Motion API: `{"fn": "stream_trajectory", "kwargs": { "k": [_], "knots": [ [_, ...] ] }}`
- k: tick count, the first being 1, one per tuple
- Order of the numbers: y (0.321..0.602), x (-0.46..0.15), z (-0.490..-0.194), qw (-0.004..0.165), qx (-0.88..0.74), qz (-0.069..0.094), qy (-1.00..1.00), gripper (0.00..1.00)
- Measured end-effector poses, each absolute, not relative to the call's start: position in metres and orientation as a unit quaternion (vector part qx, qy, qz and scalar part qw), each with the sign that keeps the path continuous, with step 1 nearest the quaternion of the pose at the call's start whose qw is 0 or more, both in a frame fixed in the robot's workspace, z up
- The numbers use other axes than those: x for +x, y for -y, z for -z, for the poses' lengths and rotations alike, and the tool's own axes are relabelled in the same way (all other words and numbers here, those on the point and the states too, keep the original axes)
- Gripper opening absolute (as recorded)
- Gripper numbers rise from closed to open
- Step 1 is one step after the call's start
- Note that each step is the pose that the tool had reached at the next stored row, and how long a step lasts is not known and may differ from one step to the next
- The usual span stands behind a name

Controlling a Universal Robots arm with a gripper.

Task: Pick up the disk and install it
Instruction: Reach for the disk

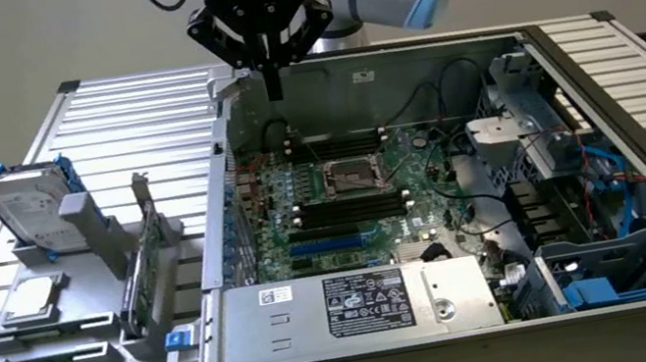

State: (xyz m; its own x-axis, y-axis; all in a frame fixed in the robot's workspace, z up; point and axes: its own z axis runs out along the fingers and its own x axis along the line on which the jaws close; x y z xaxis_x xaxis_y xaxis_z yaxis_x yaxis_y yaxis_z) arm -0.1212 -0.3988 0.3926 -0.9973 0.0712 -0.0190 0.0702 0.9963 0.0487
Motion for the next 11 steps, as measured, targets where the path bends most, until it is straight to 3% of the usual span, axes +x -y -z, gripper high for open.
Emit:
{"fn": "stream_trajectory", "kwargs": {
  "k": [11],
  "knots": [
    [0.376,-0.15,-0.392,0.01,0.035,-0.024,-0.999,0.11]
  ]
}}
